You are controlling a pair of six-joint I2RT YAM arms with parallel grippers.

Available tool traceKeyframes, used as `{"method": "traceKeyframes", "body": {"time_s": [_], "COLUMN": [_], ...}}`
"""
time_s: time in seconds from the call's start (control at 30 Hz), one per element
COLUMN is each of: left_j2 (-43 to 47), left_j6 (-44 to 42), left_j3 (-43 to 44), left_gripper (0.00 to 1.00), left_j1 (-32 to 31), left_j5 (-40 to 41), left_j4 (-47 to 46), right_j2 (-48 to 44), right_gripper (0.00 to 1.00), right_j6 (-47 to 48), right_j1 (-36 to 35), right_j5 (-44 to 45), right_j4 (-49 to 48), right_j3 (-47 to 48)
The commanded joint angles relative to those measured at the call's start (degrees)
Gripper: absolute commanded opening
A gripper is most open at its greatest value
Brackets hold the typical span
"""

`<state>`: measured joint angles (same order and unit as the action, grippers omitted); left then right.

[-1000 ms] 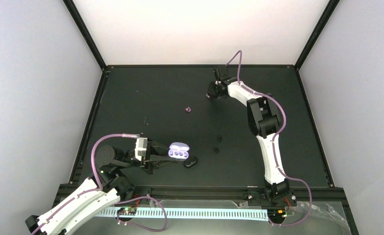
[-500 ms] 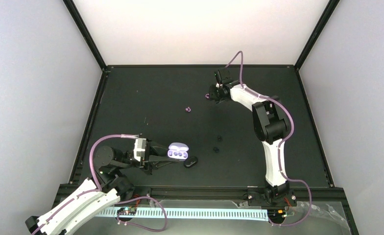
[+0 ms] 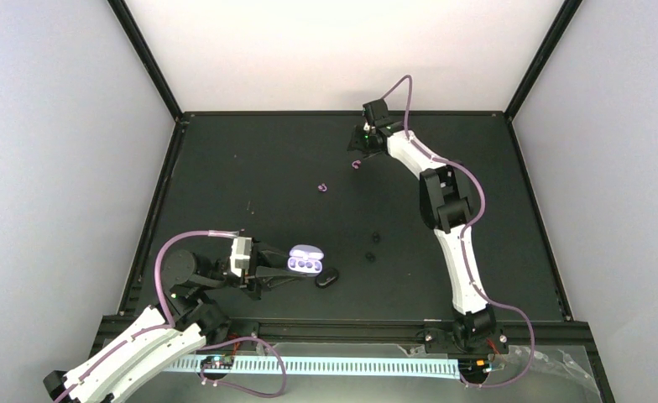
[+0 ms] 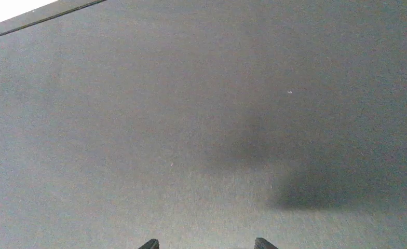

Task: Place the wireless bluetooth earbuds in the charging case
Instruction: Move the earbud to the center of the board.

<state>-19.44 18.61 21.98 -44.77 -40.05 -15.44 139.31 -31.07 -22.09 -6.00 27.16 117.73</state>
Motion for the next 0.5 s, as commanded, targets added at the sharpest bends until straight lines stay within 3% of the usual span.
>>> {"method": "traceKeyframes", "body": {"time_s": [0.0,0.27,0.47], "left_j2": [0.5,-0.4,0.1], "left_j6": [-1.1,-1.4,-1.0], "left_j3": [0.6,0.6,0.5], "left_gripper": [0.02,0.02,0.02], "left_j1": [-0.5,-0.5,-0.5], "left_j5": [1.0,1.3,0.8], "left_j4": [0.9,0.6,0.3], "right_j2": [5.1,6.1,0.8], "right_gripper": [0.47,0.44,0.37], "right_j6": [0.1,-0.2,0.1], "right_j1": [0.3,-0.5,-2.2], "right_j5": [-3.7,-8.5,-7.3], "right_j4": [4.1,3.4,0.6], "right_j3": [6.9,6.4,-3.1]}}
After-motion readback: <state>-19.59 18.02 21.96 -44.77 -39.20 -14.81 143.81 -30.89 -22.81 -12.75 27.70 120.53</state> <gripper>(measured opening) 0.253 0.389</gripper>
